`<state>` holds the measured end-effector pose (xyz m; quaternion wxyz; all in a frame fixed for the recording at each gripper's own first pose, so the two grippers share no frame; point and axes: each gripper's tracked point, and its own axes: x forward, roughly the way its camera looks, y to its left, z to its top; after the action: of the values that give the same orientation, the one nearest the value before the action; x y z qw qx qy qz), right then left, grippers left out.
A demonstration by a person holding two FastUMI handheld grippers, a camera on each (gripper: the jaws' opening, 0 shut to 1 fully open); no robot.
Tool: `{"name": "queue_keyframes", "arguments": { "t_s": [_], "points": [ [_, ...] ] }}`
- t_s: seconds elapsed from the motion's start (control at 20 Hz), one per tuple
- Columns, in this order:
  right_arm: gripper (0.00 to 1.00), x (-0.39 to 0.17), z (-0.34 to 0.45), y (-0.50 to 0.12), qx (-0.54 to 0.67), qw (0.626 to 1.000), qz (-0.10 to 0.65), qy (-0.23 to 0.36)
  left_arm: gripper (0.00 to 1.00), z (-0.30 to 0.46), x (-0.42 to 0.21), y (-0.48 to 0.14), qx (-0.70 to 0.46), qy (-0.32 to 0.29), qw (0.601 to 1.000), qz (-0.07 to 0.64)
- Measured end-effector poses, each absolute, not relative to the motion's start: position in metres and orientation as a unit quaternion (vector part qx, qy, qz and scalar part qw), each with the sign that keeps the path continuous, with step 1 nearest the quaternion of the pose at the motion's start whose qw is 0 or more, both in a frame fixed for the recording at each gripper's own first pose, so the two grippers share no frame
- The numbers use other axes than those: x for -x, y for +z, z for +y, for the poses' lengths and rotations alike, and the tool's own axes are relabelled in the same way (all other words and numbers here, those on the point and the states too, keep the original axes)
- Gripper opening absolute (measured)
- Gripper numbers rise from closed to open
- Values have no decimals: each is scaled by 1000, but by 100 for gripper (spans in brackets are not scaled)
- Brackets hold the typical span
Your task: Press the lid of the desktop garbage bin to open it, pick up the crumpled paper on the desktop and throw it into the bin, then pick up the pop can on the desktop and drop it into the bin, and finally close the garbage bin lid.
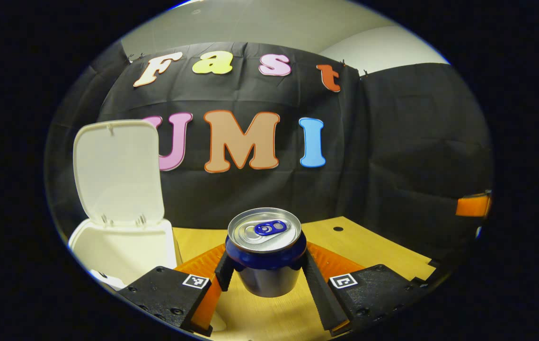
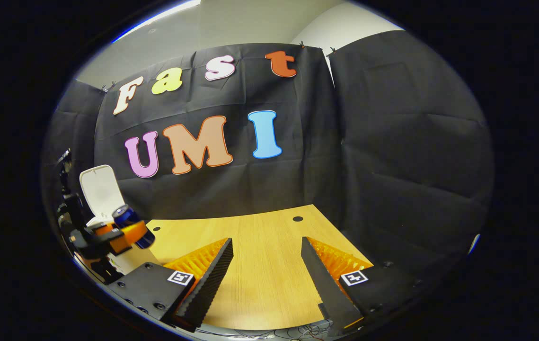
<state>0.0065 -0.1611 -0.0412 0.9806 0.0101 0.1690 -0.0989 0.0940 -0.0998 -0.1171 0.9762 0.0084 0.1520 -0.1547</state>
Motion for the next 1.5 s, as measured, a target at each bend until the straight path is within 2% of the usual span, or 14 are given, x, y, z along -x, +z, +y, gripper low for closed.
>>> {"name": "queue_keyframes", "arguments": {
  "t_s": [0.05,0.2,0.3,0.4,0.65,0.9,1.0,1.05,1.25,1.3,1.5],
  "points": [
    [97,-6,-164,-43,-14,981,167,-99,77,-91,-99,-106,-9,-148,978,147],
    [97,-4,-169,-45,-27,981,163,-100,77,-53,-111,-85,-13,-109,985,132],
    [99,-4,-172,-44,-38,981,161,-102,77,-23,-115,-86,-31,-80,987,133],
    [96,-6,-173,-41,-41,982,154,-106,77,0,-114,-86,-44,-59,988,139],
    [96,-23,-162,-44,-42,981,153,-108,77,40,-113,-87,-35,-20,988,152],
    [96,-17,-161,-53,-42,980,161,-113,78,72,-101,-91,-48,16,985,162],
    [96,-15,-160,-53,-44,979,163,-111,86,76,-100,-85,-45,25,987,154],
    [96,-15,-159,-52,-44,979,163,-110,95,75,-101,-81,-41,22,987,151],
    [96,-15,-160,-53,-41,980,163,-105,96,80,-103,-64,-54,23,990,131],
    [96,-15,-160,-53,-41,980,163,-105,99,83,-106,-58,-57,22,990,125],
    [96,-14,-160,-56,-43,979,171,-106,97,88,-124,-30,-17,13,993,113]
  ]
}}
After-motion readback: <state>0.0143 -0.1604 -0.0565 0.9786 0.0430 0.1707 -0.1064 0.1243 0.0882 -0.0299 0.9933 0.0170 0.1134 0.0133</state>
